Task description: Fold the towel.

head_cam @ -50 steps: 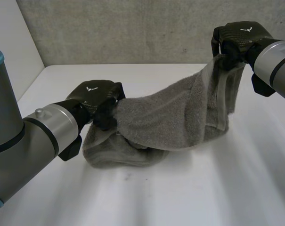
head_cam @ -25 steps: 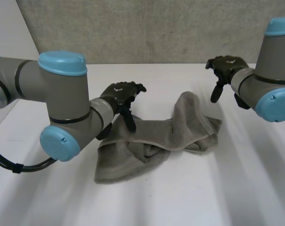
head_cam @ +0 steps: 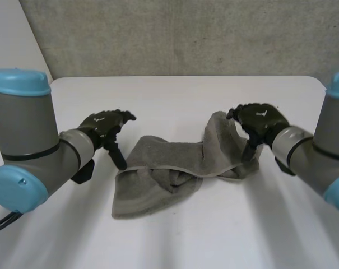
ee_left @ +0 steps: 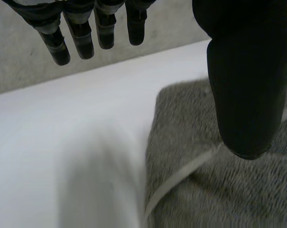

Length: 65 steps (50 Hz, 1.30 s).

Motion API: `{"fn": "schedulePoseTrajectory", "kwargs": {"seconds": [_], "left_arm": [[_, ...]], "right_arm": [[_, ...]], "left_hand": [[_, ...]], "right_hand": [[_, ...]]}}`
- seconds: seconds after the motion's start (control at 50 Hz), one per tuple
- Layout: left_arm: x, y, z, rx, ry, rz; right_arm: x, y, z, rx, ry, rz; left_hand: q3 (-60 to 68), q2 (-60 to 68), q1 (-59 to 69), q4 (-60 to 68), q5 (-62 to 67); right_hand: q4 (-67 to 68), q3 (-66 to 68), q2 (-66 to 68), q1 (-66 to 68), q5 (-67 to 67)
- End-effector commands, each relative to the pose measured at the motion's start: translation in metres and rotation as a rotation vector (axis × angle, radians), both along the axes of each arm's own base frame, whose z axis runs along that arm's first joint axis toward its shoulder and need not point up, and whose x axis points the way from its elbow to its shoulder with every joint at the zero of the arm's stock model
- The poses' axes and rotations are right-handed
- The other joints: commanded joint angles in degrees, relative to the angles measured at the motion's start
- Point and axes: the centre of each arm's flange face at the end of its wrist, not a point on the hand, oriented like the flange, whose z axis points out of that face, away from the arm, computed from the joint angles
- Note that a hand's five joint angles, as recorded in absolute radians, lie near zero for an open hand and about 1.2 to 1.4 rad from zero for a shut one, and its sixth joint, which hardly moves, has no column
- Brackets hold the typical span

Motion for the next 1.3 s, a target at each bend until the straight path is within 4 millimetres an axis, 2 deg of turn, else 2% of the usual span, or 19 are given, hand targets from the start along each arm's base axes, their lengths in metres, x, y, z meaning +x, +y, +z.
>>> {"fn": "schedulePoseTrajectory", "kwargs": {"seconds": [0.02,0.24,0.36,0.46,0.64,0.8,0.84,0.9,0.94,0.98,1.06,1.08,1.1,1.12,1.14,1.2,1.3], "left_arm": [[0.007,0.001,-0.021,0.054,0.01,0.055],[0.007,-0.006,-0.051,0.063,0.001,0.093],[0.004,-0.012,-0.065,0.066,-0.004,0.091],[0.003,-0.017,-0.074,0.048,-0.005,0.102],[0.001,-0.022,-0.086,0.041,-0.005,0.106],[-0.003,-0.023,-0.087,0.037,0.0,0.101],[-0.004,-0.024,-0.087,0.035,0.002,0.1],[-0.006,-0.025,-0.086,0.029,0.008,0.097],[-0.006,-0.026,-0.086,0.028,0.007,0.098],[-0.007,-0.027,-0.085,0.026,0.013,0.098],[-0.007,-0.027,-0.086,0.031,0.02,0.101],[-0.007,-0.027,-0.087,0.036,0.023,0.103],[-0.007,-0.027,-0.088,0.036,0.023,0.103],[-0.007,-0.027,-0.088,0.04,0.027,0.105],[-0.008,-0.026,-0.089,0.045,0.031,0.106],[-0.008,-0.026,-0.092,0.054,0.036,0.109],[-0.008,-0.026,-0.093,0.061,0.046,0.111]], "right_arm": [[0.011,0.015,-0.029,-0.012,-0.009,0.039],[0.031,0.036,-0.058,-0.036,-0.064,0.093],[0.035,0.037,-0.064,-0.058,-0.073,0.1],[0.037,0.034,-0.067,-0.133,-0.096,0.084],[0.035,0.024,-0.066,-0.202,-0.101,0.035],[0.032,0.02,-0.05,-0.242,-0.119,0.013],[0.032,0.019,-0.043,-0.259,-0.13,0.013],[0.032,0.019,-0.041,-0.261,-0.135,0.016],[0.033,0.017,-0.041,-0.261,-0.144,0.019],[0.034,0.016,-0.041,-0.259,-0.145,0.018],[0.034,0.016,-0.044,-0.252,-0.144,0.023],[0.035,0.015,-0.049,-0.24,-0.138,0.024],[0.035,0.015,-0.053,-0.224,-0.134,0.026],[0.035,0.015,-0.054,-0.224,-0.134,0.026],[0.035,0.015,-0.057,-0.213,-0.134,0.025],[0.036,0.014,-0.061,-0.192,-0.148,0.02],[0.036,0.012,-0.062,-0.178,-0.169,0.013]], "left_hand": [[2.4,2.4,2.7,2.5,1.6],[3.9,3.9,4.2,4.0,3.1],[4.1,4.1,4.4,4.2,3.3],[6.5,6.4,6.7,6.5,5.6],[11.0,11.0,11.2,11.0,10.2],[16.4,16.3,16.6,16.4,15.5],[18.2,18.2,18.5,18.3,17.4],[23.9,23.9,24.2,24.0,23.1],[27.5,27.5,27.7,27.5,26.7],[31.0,31.0,31.3,31.1,30.2],[35.2,35.2,35.5,35.3,34.4],[35.6,35.5,35.8,35.6,34.7],[35.6,35.5,35.8,35.6,34.7],[35.6,35.5,35.8,35.6,34.7],[35.4,35.4,35.6,35.4,34.6],[35.1,35.0,35.3,35.1,34.2],[34.6,34.5,34.8,34.6,33.7]], "right_hand": [[-2.9,-2.4,-3.5,-1.8,-1.2],[1.9,2.4,1.2,2.9,3.6],[4.2,4.7,3.5,5.3,5.9],[15.1,15.6,14.5,16.2,16.8],[25.2,25.7,24.6,26.3,26.9],[28.4,28.9,27.8,29.5,30.1],[39.6,40.1,39.0,40.7,41.3],[44.6,45.1,43.9,45.6,46.3],[54.1,54.6,53.5,55.2,55.8],[55.3,55.8,54.7,56.4,57.0],[52.2,52.7,51.5,53.2,53.8],[44.3,44.8,43.7,45.4,46.0],[28.4,28.9,27.8,29.5,30.1],[28.3,28.8,27.6,29.3,30.0],[18.3,18.8,17.6,19.3,20.0],[14.5,15.0,13.8,15.5,16.2],[15.8,16.3,15.2,16.9,17.5]]}}
